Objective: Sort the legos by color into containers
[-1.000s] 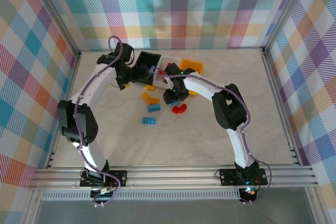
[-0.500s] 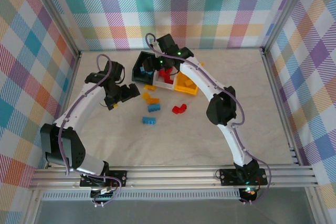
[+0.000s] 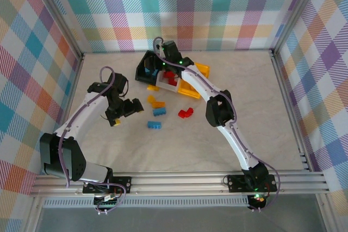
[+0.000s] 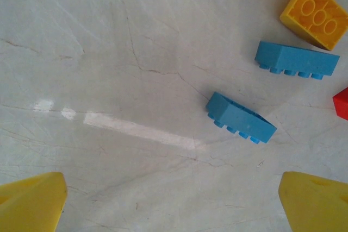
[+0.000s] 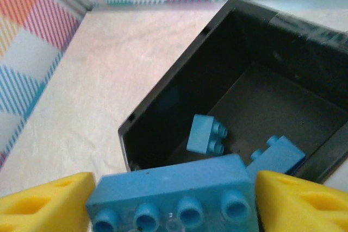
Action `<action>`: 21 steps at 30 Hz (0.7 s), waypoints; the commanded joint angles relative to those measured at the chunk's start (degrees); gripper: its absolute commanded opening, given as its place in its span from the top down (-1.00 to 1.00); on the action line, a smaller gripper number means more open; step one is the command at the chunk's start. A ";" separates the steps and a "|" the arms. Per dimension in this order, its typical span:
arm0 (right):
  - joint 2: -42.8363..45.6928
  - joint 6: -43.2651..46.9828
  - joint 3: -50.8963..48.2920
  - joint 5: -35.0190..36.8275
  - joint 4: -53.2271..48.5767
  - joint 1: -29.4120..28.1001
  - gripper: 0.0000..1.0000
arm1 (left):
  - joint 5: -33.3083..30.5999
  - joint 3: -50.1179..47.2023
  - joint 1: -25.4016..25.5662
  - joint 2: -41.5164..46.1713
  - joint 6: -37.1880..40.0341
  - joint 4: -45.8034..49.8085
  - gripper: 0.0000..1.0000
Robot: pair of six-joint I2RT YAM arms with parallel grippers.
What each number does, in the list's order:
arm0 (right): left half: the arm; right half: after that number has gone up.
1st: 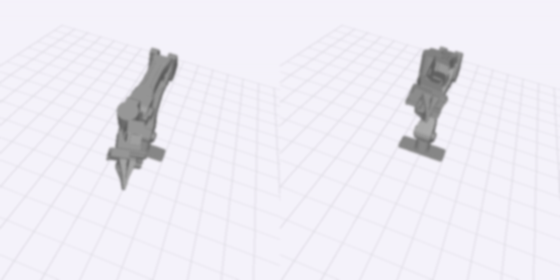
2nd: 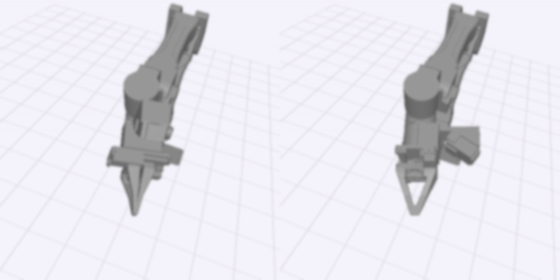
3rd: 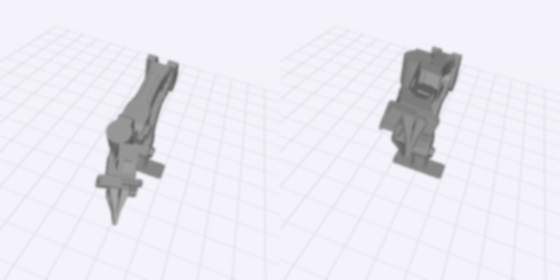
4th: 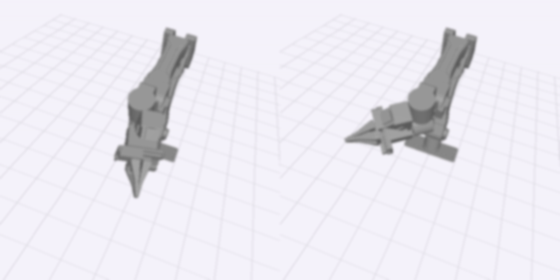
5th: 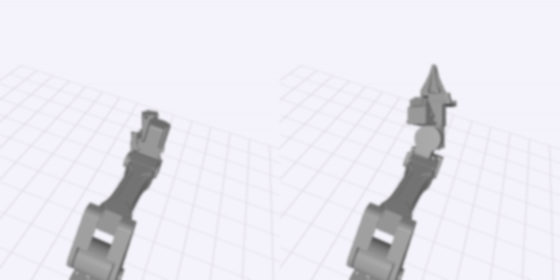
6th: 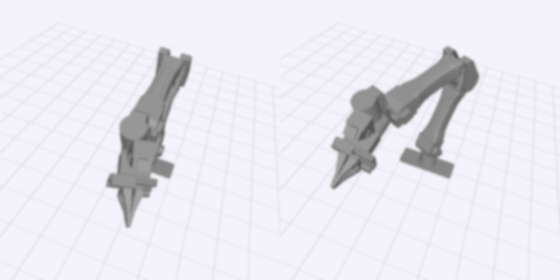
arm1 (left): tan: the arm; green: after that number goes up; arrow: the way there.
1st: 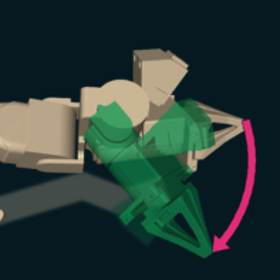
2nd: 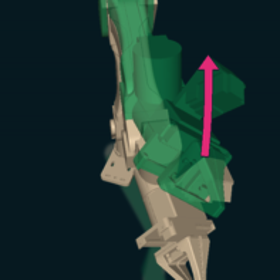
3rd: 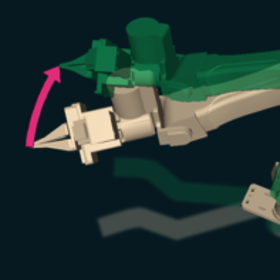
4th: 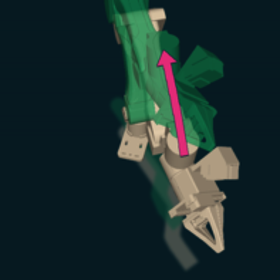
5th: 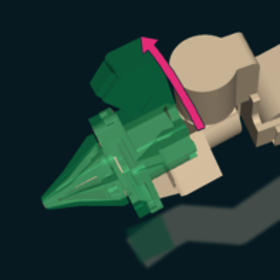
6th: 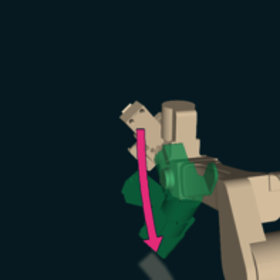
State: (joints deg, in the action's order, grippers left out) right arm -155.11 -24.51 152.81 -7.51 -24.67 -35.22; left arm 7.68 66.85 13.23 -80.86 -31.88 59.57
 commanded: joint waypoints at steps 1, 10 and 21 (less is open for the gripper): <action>-0.66 -1.05 2.34 2.41 5.11 0.10 -0.66 | 0.92 0.43 -0.84 0.98 1.38 2.04 -1.00; 5.89 0.36 0.39 0.50 0.84 0.15 -0.67 | 1.91 0.38 -0.21 -1.19 2.31 -2.09 -1.00; 41.92 4.30 -43.81 -2.98 -9.29 2.15 -0.68 | 1.17 -0.31 13.17 -10.66 6.52 -8.25 -1.00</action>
State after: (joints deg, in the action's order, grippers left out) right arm -121.40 -22.00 117.32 -8.73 -31.97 -34.24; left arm 8.97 66.98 23.18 -90.48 -27.16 53.15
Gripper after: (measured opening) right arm 0.839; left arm 0.999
